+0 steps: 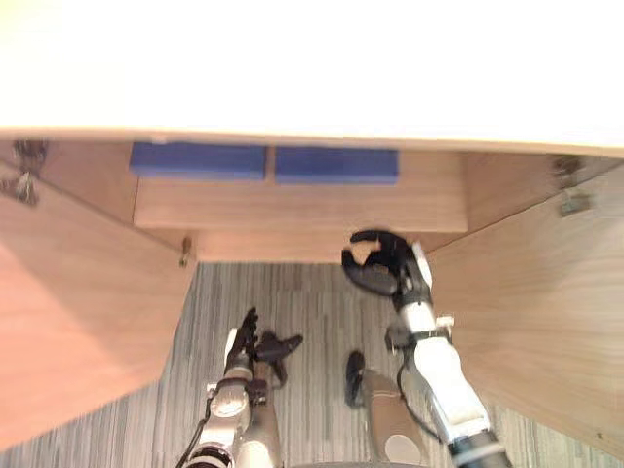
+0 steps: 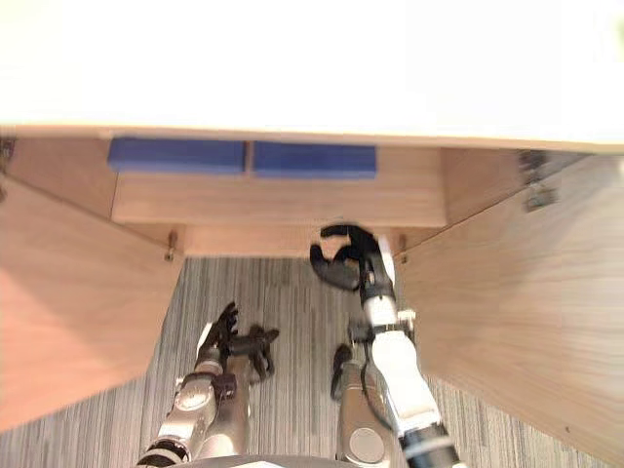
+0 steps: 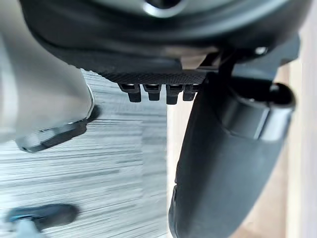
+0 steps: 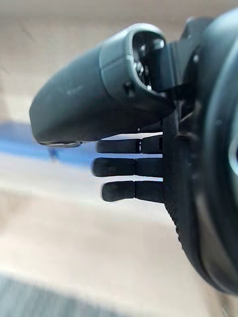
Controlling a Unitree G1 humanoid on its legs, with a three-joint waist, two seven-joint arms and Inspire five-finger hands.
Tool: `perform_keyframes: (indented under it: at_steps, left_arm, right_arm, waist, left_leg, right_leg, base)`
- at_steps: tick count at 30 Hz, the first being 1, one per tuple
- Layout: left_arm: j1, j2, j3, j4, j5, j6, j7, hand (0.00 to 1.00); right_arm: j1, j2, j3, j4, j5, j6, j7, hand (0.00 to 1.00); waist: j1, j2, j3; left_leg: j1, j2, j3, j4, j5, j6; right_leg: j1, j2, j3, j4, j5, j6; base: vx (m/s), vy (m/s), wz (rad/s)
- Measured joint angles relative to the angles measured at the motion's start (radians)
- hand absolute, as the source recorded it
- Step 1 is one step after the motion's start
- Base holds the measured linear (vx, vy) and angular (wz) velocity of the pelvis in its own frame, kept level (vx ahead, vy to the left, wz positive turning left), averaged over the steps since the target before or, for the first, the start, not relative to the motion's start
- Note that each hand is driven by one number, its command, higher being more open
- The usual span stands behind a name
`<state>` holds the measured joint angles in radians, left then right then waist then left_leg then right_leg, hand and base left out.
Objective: Walk over to the cabinet, pick up the folder, carry it to the office cabinet, place the folder inside the office cabinet, then close the office cabinet door
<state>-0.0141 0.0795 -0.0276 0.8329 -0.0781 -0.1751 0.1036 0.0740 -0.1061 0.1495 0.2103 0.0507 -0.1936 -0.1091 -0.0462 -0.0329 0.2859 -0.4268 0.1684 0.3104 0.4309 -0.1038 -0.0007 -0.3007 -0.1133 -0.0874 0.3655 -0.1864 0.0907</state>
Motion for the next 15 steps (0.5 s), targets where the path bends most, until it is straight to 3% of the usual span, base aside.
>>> perform_keyframes:
  at_steps: [7, 15]
  left_arm:
    - [0.114, 0.03, 0.046, 0.046, 0.003, 0.012, -0.009, 1.0]
    - [0.128, 0.016, 0.061, 0.121, 0.042, 0.022, -0.038, 1.0]
  right_arm:
    - [0.089, 0.057, -0.196, 0.477, -0.004, 0.018, 0.004, 1.0]
    - [0.126, 0.068, -0.423, 0.64, 0.092, 0.047, -0.015, 1.0]
  waist:
    - [-0.026, 0.01, -0.131]
    - [-0.068, 0.022, -0.17]
  left_leg:
    - [0.276, -0.037, 0.159, -0.248, 0.054, -0.021]
    - [0.432, -0.093, 0.253, -0.466, 0.146, -0.033]
  right_leg:
    - [0.185, 0.011, 0.133, -0.233, 0.114, 0.012]
    - [0.212, 0.021, 0.248, -0.307, 0.17, 0.009]
  base:
    - [0.1, 0.008, -0.58]
    - [-0.07, 0.015, -0.45]
